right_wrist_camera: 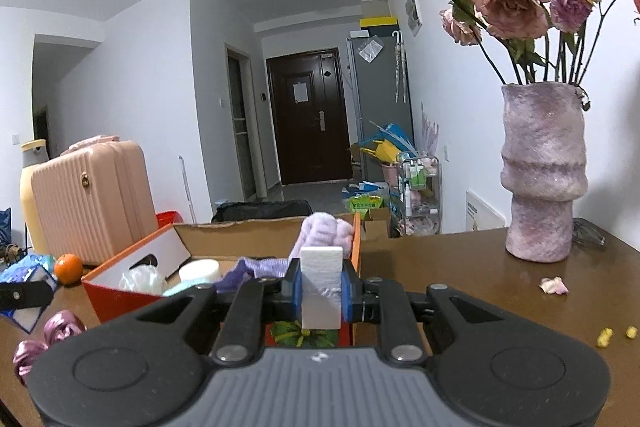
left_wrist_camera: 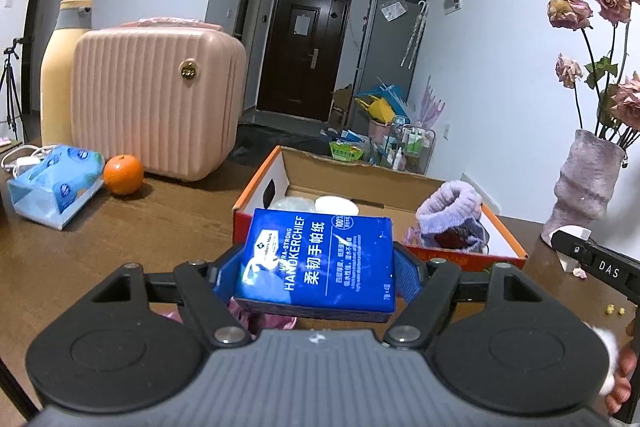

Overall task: Organize soft objects
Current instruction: 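Carry the handkerchief pack in the left gripper while the right gripper carries the sponge block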

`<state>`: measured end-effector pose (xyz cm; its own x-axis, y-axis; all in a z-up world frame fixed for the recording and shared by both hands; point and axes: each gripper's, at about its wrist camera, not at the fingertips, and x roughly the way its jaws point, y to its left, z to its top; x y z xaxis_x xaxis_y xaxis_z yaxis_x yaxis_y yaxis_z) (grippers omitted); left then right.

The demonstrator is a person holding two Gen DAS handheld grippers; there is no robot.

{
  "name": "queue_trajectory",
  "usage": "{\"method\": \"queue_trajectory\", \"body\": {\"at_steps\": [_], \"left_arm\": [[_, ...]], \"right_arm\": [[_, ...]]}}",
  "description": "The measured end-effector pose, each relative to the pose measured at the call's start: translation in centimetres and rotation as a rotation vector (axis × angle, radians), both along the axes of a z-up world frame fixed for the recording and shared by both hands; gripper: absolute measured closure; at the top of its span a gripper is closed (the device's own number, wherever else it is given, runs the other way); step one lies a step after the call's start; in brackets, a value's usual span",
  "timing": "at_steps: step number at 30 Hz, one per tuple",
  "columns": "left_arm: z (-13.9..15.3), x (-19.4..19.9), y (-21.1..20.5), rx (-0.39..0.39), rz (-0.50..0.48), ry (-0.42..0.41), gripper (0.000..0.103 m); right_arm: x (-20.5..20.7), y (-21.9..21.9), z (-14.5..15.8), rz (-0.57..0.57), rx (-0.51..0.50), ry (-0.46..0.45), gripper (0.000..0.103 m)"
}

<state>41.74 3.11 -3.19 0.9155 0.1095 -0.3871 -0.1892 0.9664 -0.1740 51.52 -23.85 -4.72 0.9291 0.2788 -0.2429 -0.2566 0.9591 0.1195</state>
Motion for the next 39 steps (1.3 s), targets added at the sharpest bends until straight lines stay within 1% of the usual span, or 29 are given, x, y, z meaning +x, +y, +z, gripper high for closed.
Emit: {"method": "queue_trajectory", "body": {"at_steps": [4,12,19,32,39], "left_arm": [[0.2,1.2,-0.3,0.018,0.009,-0.020,0.028],[0.6,4.2,-0.2,0.007,0.031,-0.045,0.028],[0.9,6.8,-0.3,0.006,0.055,-0.065,0.028],[0.8,11.6,-1.0,0.032,0.072,-0.080,0.028],[0.3,13.7,-1.4,0.058,0.084,-0.075,0.028]], "right_arm": [[1.3,0.2,0.2,0.008,0.004,-0.012,0.085],[3.8,1.1,0.5,0.038,0.009,-0.030,0.085],[6.0,2.5,0.8,0.070,-0.009,-0.052,0.085],[9.2,5.7,0.8,0.144,-0.074,-0.086,0.085],[10.7,6.6,0.5,0.172,-0.112,-0.070,0.085]]}}
